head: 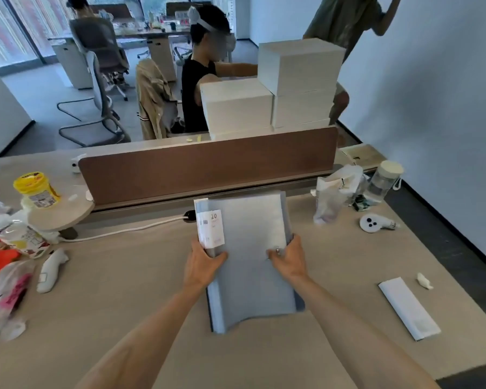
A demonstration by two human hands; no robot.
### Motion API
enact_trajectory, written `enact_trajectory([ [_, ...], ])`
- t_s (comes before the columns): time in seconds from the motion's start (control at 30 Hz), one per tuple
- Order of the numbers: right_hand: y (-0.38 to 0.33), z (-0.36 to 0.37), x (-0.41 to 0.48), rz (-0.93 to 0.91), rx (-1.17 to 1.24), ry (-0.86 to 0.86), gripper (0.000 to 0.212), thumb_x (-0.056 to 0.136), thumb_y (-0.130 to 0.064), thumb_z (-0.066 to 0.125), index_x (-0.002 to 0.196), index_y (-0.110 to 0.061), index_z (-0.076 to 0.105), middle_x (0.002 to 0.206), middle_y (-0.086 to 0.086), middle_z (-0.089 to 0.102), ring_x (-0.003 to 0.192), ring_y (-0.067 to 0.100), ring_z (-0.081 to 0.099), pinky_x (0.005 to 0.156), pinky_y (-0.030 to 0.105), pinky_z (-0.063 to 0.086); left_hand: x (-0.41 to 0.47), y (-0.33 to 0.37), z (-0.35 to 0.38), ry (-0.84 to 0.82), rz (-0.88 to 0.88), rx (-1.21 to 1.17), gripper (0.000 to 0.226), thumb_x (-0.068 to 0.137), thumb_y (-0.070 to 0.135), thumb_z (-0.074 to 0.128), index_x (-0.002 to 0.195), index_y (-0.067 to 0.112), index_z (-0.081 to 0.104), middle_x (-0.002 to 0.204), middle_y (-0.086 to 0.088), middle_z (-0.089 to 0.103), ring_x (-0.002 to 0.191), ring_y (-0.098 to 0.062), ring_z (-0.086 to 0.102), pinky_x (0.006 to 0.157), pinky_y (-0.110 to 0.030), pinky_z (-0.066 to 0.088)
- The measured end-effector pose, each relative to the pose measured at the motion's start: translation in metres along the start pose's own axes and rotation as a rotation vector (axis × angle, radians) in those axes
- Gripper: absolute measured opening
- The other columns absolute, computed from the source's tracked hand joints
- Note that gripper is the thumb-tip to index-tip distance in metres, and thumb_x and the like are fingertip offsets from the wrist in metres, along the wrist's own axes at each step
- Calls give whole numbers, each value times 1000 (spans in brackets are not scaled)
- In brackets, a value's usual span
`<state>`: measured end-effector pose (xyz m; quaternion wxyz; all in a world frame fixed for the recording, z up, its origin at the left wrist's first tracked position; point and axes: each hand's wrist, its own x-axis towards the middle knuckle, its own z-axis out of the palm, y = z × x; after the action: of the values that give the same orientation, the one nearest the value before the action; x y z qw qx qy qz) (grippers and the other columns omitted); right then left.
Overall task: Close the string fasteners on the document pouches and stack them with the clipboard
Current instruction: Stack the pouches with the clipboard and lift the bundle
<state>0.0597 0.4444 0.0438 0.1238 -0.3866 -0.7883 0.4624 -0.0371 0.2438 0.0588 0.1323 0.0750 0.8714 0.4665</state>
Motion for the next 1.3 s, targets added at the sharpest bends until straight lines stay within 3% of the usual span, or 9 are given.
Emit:
enact_trajectory([
  [0.07, 14, -17, 16, 81, 24, -65, 68, 69, -23, 79, 123, -3, 42, 124, 14, 56, 111, 30, 57, 92, 35, 49, 3, 5, 25, -40, -34, 4, 74, 74, 33, 76, 132, 14, 34, 122, -7, 51, 111, -30, 55, 89, -41, 49],
  [0.2, 46, -40, 47, 208, 52, -156, 68, 68, -20, 81, 121, 1, 44, 121, 15, 56, 106, 29, 58, 83, 28, 48, 13, 15, 70, -80, -89, -23, 76, 77, 28, 76, 137, 11, 33, 126, -12, 50, 115, -33, 53, 95, -42, 47],
  [0.4, 74, -57, 98, 251, -8, -212, 62, 66, -26, 81, 111, -4, 45, 115, 14, 57, 98, 26, 59, 82, 33, 52, 37, 27, 122, -83, -211, 15, 70, 74, 31, 77, 128, 12, 36, 119, -14, 52, 106, -33, 56, 92, -41, 49],
  [0.63, 89, -57, 147, 298, -38, -204, 62, 58, -25, 81, 102, -10, 40, 106, 7, 56, 90, 25, 59, 69, 32, 50, 73, 32, 165, -69, -301, 8, 66, 75, 28, 78, 125, 9, 39, 117, -15, 51, 107, -35, 54, 90, -38, 47],
  [0.73, 96, -51, 154, 342, -66, -171, 68, 57, -35, 81, 104, -11, 38, 109, 11, 53, 101, 32, 59, 79, 39, 52, 85, 31, 177, -73, -330, 3, 64, 74, 28, 78, 123, 11, 40, 118, -17, 53, 105, -35, 55, 90, -41, 49],
  [0.83, 100, -48, 162, 365, -122, -150, 77, 60, -39, 81, 116, -4, 41, 120, 16, 47, 106, 37, 56, 86, 41, 50, 93, 36, 187, -78, -363, -14, 64, 75, 25, 77, 125, 11, 39, 116, -14, 50, 102, -31, 54, 84, -34, 47],
  [0.97, 101, -49, 172, 347, -148, -138, 68, 65, -35, 77, 117, -5, 44, 124, 17, 39, 102, 39, 55, 85, 38, 47, 102, 37, 198, -71, -396, -17, 68, 73, 29, 77, 126, 12, 39, 121, -16, 50, 108, -35, 54, 90, -38, 47],
  [1.2, 101, -50, 182, 317, -170, -118, 51, 71, -32, 73, 110, -8, 51, 119, 14, 43, 111, 33, 48, 86, 30, 41, 108, 42, 206, -67, -431, -22, 65, 74, 34, 70, 126, 13, 38, 123, -17, 50, 112, -36, 51, 91, -37, 44],
  [1.3, 97, -50, 180, 310, -247, -88, 55, 70, -40, 69, 110, -8, 51, 120, 14, 47, 117, 34, 45, 94, 37, 40, 109, 47, 208, -80, -455, -41, 46, 82, 25, 67, 115, 13, 38, 123, -16, 49, 102, -29, 51, 82, -31, 41],
])
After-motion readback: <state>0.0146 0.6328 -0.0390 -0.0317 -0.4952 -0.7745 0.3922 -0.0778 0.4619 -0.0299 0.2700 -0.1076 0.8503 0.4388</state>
